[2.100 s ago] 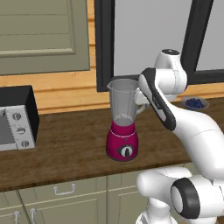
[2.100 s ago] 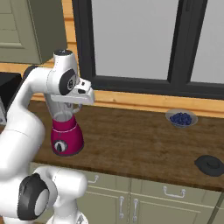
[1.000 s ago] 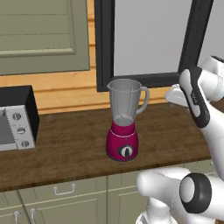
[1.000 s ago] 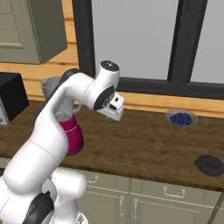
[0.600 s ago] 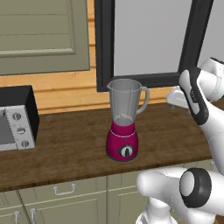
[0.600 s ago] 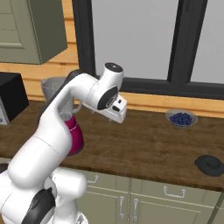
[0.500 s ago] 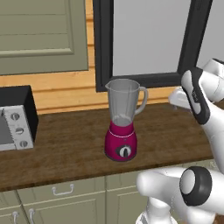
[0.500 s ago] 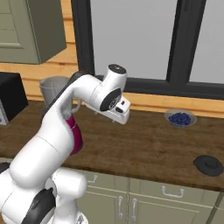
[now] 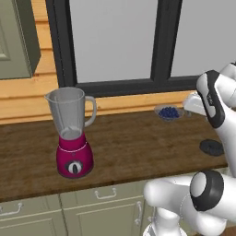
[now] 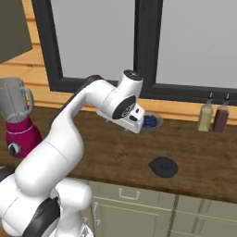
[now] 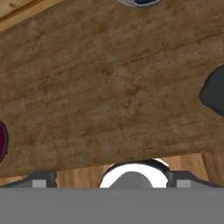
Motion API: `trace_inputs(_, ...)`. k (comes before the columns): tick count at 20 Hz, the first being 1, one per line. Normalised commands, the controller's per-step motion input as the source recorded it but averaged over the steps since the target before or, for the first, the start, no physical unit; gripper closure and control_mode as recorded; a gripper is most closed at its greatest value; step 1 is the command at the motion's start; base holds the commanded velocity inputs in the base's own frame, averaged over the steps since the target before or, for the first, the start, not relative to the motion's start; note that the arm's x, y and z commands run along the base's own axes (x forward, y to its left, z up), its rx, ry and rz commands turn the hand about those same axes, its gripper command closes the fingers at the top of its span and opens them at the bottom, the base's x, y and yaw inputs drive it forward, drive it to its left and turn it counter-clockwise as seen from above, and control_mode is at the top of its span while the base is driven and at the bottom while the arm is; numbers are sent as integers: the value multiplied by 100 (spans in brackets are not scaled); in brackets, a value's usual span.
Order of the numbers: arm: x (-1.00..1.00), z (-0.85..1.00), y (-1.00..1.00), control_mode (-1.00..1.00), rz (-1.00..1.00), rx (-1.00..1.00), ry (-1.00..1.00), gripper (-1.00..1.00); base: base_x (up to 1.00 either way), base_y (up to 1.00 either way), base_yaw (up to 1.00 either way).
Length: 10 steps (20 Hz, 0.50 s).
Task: Close the lid blender by securely placing the lid on top.
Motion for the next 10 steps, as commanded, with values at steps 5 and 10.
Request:
trace_inputs(5,0,0,0,100,0,0,0,-100,27,-5,0)
trace_inputs(10,0,0,0,100,0,0,0,-100,19,0,0)
